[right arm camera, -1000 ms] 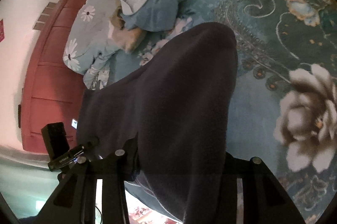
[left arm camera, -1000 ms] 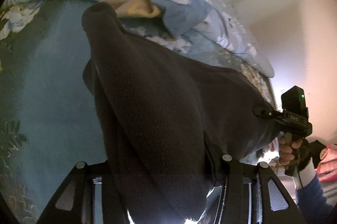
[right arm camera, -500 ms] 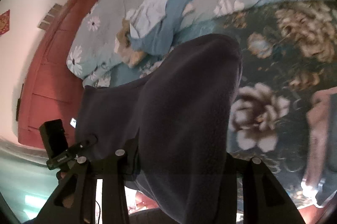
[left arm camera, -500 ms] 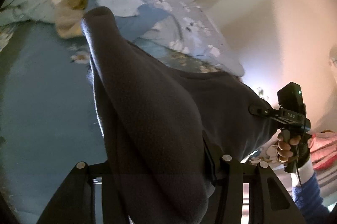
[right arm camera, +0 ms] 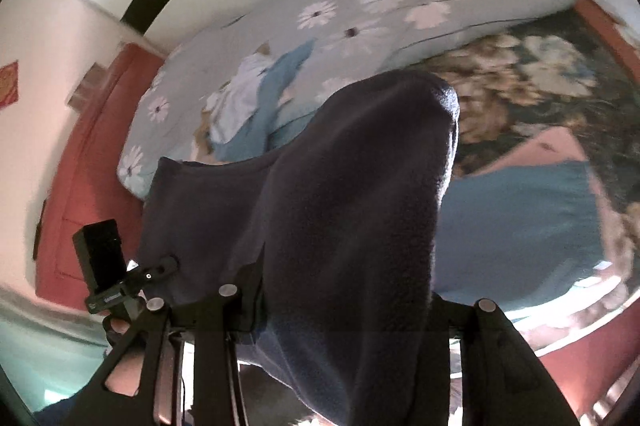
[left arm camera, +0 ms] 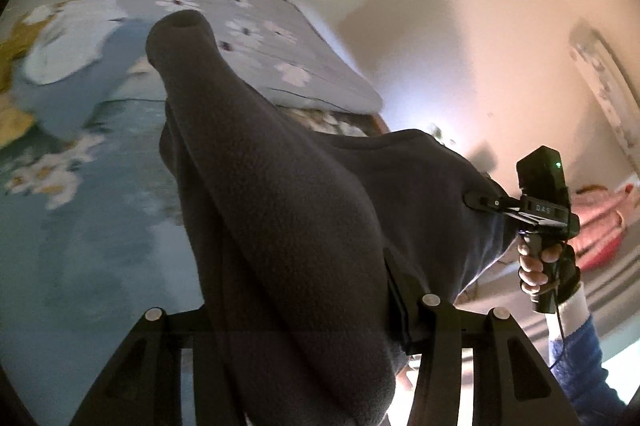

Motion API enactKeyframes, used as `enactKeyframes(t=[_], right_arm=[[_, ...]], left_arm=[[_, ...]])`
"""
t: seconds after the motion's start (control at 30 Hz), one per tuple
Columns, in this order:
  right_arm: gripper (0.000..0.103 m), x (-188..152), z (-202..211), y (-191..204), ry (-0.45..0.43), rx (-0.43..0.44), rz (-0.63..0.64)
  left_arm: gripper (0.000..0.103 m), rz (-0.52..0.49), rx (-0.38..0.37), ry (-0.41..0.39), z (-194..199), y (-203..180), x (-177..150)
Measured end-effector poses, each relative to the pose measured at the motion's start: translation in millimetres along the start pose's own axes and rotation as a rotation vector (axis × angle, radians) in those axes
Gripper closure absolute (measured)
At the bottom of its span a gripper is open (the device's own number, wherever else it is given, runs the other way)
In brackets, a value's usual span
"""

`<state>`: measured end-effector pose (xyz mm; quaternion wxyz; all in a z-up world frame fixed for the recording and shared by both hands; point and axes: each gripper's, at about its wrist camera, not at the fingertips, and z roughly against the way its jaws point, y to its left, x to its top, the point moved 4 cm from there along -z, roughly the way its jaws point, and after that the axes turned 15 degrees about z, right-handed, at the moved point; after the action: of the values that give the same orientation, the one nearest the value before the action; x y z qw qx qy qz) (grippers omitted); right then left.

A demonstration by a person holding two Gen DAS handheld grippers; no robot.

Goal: Fold clothes
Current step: 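Lift the jacket bundle with both grippers and carry it along the bed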

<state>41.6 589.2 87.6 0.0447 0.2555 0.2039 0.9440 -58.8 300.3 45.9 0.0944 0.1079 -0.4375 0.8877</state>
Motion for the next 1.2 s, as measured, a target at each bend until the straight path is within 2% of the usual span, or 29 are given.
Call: enactKeyframes(t=[0.17,0.3,0.53,0.7,0.77,0.87,0.97,1.1,1.2], right_arm=[[0.059,-10.4,44.2,-55.8,0.005,-0.055,-0.023],[0.059,-11.1,68.1,-96.5,0.004,-0.099,-0.039],[0.059,-6.0,83.1,-155.0,0.014,-0.106,-0.037],[0.059,-2.9,83.7,-187.7,0.017,-0.091,-0.038],[0.059,-2.7,81.3,-202.1,0.012,-0.079,-0.040],[0.059,-15.1,63.7,-230.6,0.036,-0.062,-0.090],[0.058,-38.2,40.5,-257.8,0.064,-0.039,-0.157],[0.056,-64.8,23.8,-285.4,0.034,0.005,-0.236],[0.056,-76.7,21.8,-296.5,0.013,0.019,-0.271]], left_arm=[[0.052,-0.020,-0.050,0.067,-59.3,-49.2,-1.2],[0.052,-0.014,-0.061,0.081,-98.5,-78.7,-1.0],[0.052,-0.048,-0.073,0.068,-146.0,-113.6,-18.8],[0.052,-0.048,-0.126,0.060,-171.8,-128.5,-21.5],[0.051,-0.047,-0.140,0.062,-175.4,-128.8,-25.0],[0.050,-0.035,-0.103,0.095,-194.5,-115.0,-30.6],[0.049,0.028,-0.056,0.152,-214.4,-87.7,-40.3],[0.046,0.081,-0.028,0.203,-234.1,-65.5,-51.8],[0.045,0.057,-0.030,0.207,-238.9,-68.7,-54.3]])
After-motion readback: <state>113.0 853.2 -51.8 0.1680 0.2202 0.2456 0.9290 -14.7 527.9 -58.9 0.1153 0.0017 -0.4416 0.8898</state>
